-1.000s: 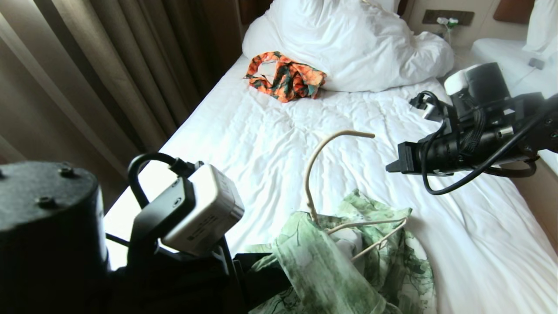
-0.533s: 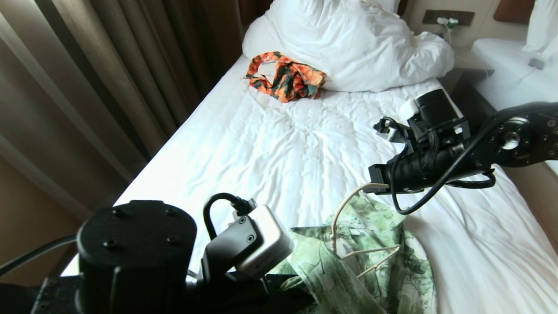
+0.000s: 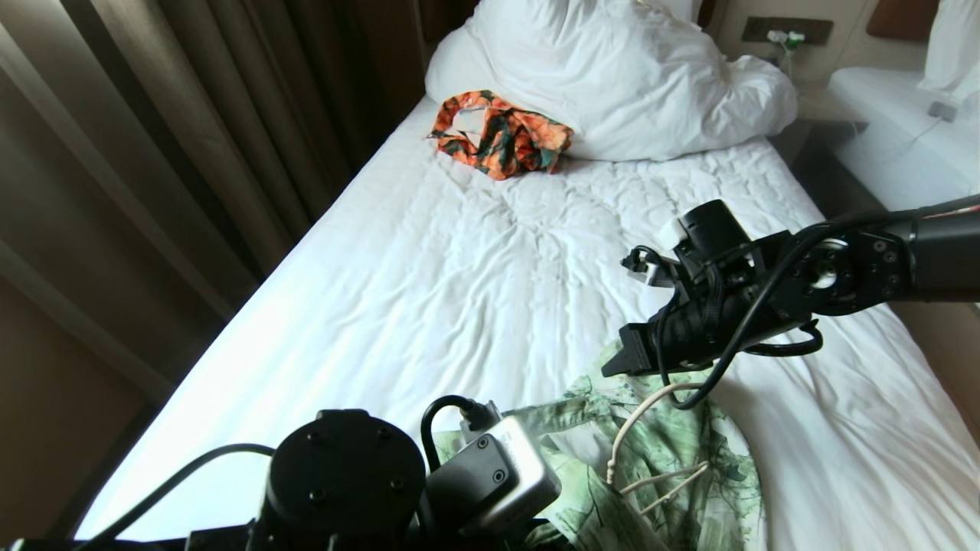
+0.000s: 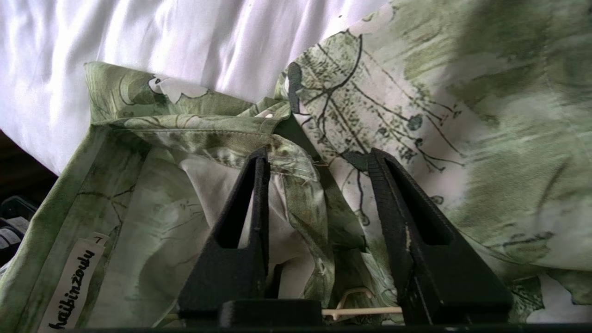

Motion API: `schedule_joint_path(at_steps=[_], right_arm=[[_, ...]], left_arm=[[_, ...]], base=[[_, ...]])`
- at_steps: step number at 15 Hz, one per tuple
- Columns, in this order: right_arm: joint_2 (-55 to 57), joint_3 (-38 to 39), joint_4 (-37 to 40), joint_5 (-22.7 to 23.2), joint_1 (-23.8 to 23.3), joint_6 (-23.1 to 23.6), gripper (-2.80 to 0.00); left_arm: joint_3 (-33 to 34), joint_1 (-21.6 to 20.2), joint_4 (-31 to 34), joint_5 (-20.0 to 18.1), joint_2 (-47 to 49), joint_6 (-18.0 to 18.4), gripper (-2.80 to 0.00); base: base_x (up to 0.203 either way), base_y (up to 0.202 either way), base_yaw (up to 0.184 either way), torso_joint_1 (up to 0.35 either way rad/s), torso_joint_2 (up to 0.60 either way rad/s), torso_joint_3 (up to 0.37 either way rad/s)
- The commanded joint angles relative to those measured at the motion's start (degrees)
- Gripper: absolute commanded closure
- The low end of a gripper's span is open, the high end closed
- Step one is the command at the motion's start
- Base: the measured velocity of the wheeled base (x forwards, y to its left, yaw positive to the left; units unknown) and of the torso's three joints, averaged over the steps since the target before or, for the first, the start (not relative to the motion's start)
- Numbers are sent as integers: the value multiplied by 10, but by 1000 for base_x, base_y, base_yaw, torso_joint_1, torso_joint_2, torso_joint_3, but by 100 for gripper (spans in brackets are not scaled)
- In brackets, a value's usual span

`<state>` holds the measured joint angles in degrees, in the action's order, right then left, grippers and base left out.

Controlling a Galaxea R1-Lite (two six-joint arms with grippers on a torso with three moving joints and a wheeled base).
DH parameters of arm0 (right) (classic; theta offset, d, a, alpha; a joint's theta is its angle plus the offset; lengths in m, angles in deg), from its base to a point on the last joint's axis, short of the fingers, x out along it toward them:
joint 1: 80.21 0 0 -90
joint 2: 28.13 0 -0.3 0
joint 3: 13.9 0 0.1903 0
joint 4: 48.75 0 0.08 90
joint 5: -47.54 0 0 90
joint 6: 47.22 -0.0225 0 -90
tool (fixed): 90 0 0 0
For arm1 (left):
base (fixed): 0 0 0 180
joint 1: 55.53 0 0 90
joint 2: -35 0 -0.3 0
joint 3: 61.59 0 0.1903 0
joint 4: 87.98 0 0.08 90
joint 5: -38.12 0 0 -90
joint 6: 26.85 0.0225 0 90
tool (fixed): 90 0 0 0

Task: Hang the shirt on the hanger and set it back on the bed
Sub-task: Hook the other side of the shirt onto the hanger

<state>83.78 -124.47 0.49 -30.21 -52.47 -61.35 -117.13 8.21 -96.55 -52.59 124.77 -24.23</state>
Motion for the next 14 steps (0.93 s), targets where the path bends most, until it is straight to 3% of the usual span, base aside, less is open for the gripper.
schedule_joint_path(at_steps=[1, 5, 9, 14], right_arm=[[13, 0, 1, 2, 17, -1, -280], [32, 8, 1, -2, 46, 5, -280], [36, 27, 0, -2, 47, 73, -280], [42, 29, -4, 3, 53, 113, -280]], left_arm=[[4, 1, -1, 0, 3, 0, 0], [6, 2, -2, 1, 1, -1, 0], [7, 2, -2, 1, 1, -1, 0], [6, 2, -12, 0, 6, 0, 0]], base=[[0, 0, 0, 0, 0, 0], [0, 0, 0, 0, 0, 0], [0, 0, 0, 0, 0, 0], [0, 0, 0, 0, 0, 0]])
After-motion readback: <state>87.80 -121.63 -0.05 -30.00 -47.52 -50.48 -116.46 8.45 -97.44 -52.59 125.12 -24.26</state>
